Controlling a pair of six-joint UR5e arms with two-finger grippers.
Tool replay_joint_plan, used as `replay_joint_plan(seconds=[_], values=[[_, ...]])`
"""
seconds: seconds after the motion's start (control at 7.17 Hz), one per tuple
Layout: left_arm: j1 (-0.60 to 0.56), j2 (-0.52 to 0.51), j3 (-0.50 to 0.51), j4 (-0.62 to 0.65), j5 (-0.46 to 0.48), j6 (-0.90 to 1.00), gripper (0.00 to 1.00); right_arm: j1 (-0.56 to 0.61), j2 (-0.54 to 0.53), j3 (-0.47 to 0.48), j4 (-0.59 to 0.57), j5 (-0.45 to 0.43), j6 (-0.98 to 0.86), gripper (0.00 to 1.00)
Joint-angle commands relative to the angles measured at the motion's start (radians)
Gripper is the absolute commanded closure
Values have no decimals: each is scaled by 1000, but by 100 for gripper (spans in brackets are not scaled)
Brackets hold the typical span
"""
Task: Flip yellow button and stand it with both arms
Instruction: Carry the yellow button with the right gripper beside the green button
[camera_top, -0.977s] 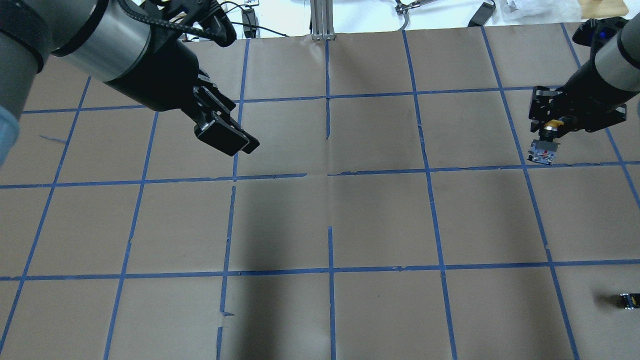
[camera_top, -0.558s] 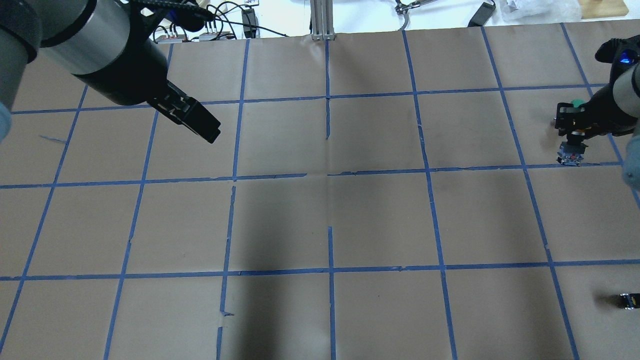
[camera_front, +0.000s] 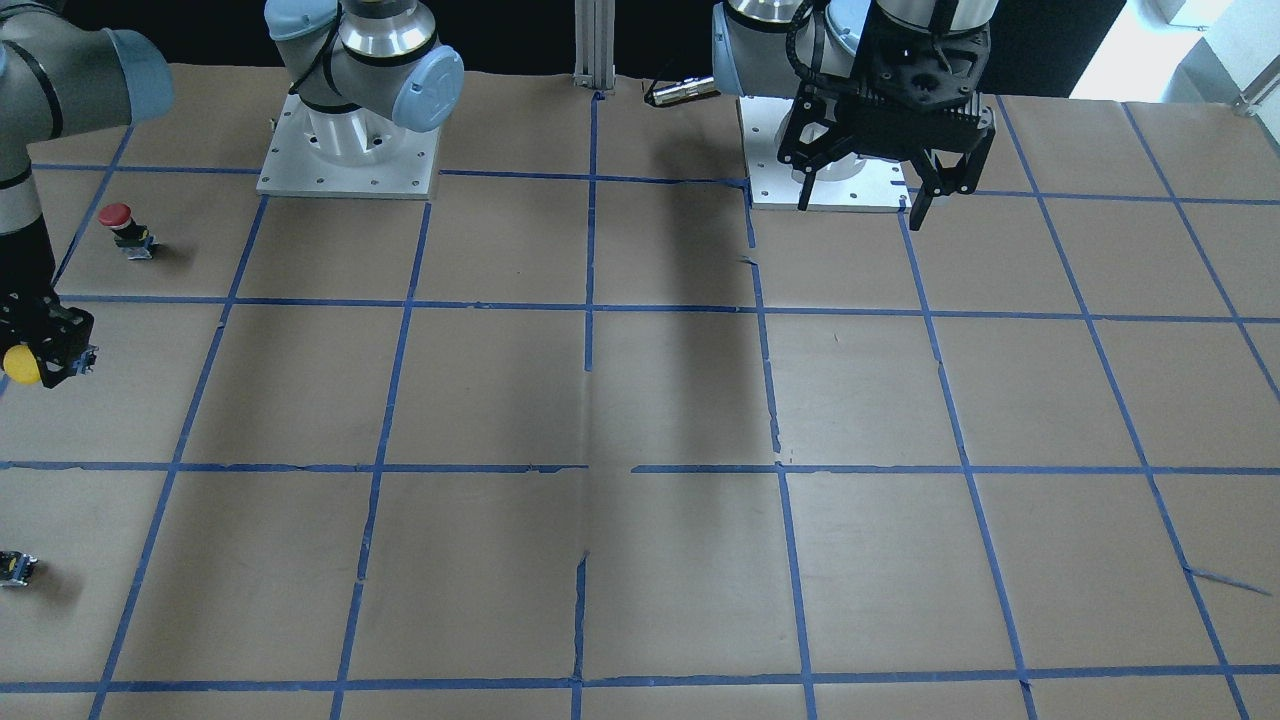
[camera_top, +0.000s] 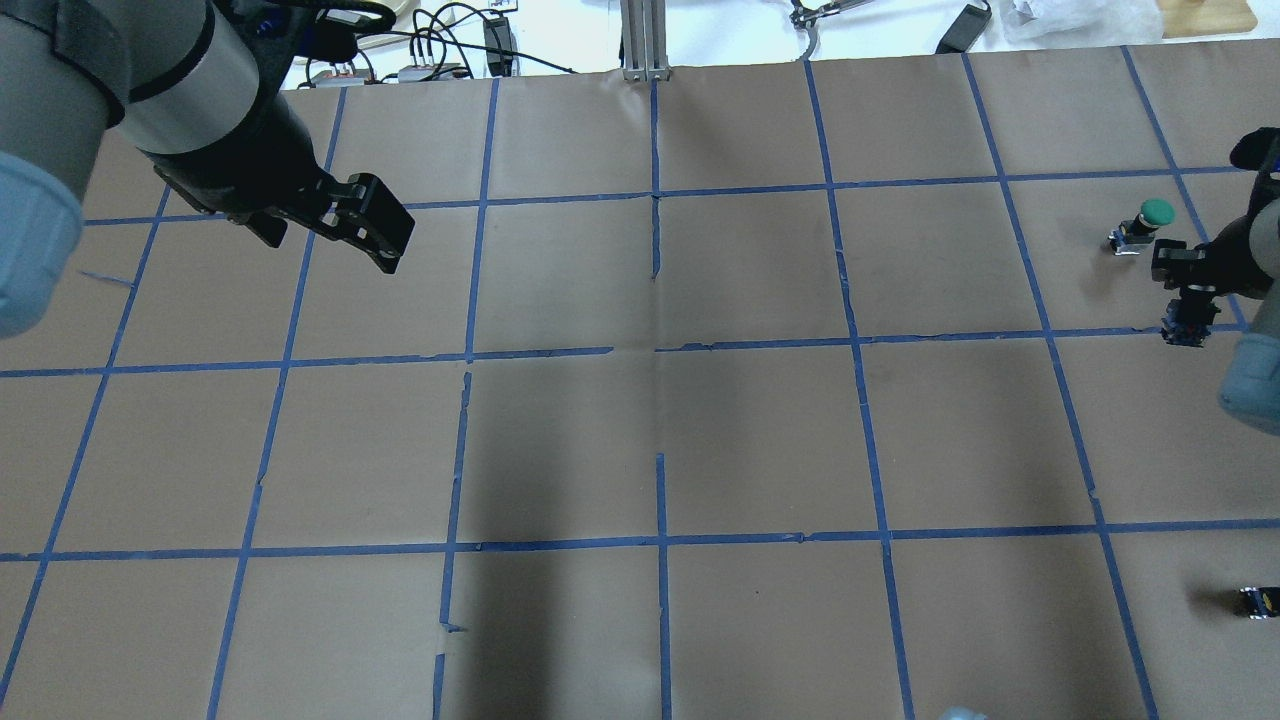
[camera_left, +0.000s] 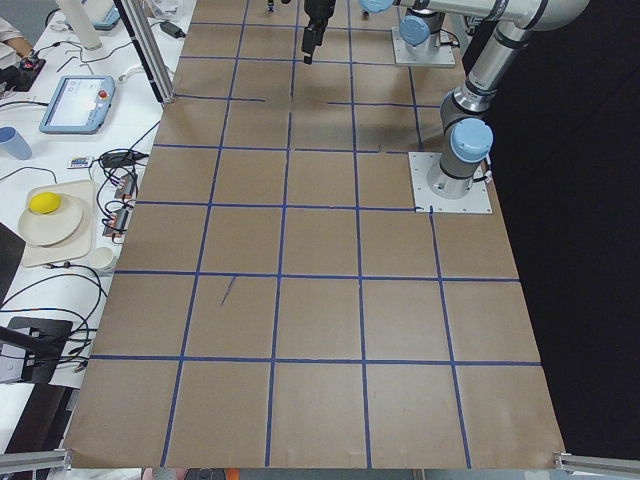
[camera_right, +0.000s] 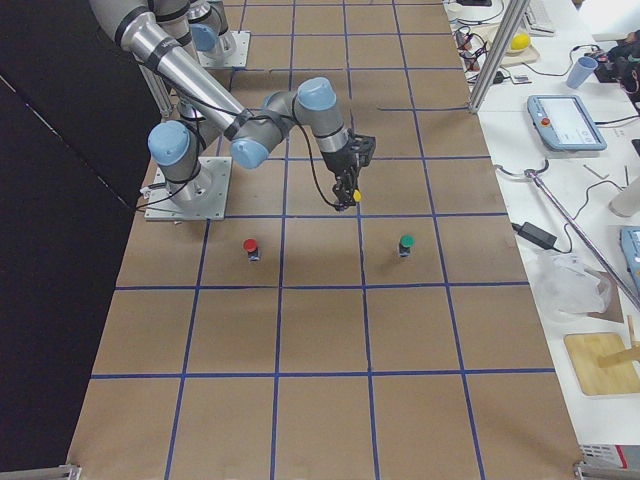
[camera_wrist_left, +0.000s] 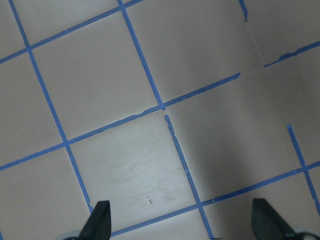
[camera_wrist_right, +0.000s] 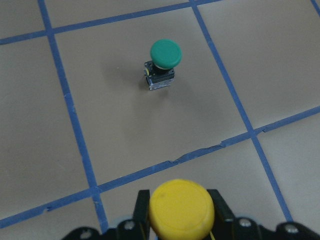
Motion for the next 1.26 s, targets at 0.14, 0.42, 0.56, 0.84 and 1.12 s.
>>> replay_joint_plan(seconds=[0.14, 0.42, 0.56, 0.84, 1.12], values=[[8, -16, -57, 21, 2, -86, 0, -32, 75, 69, -198, -59, 12, 96], [8, -46, -24, 20, -1, -151, 0, -37, 107, 150, -373, -70, 15, 96], [7, -69, 27, 9, 0, -175, 0, -37, 115, 158, -390, -70, 37, 96], [3, -78, 56, -13, 8, -168, 0, -39, 182, 172, -511, -70, 93, 96], [-10, -78, 63, -22, 8, -168, 0, -39, 305, 194, -771, -133, 94, 96]])
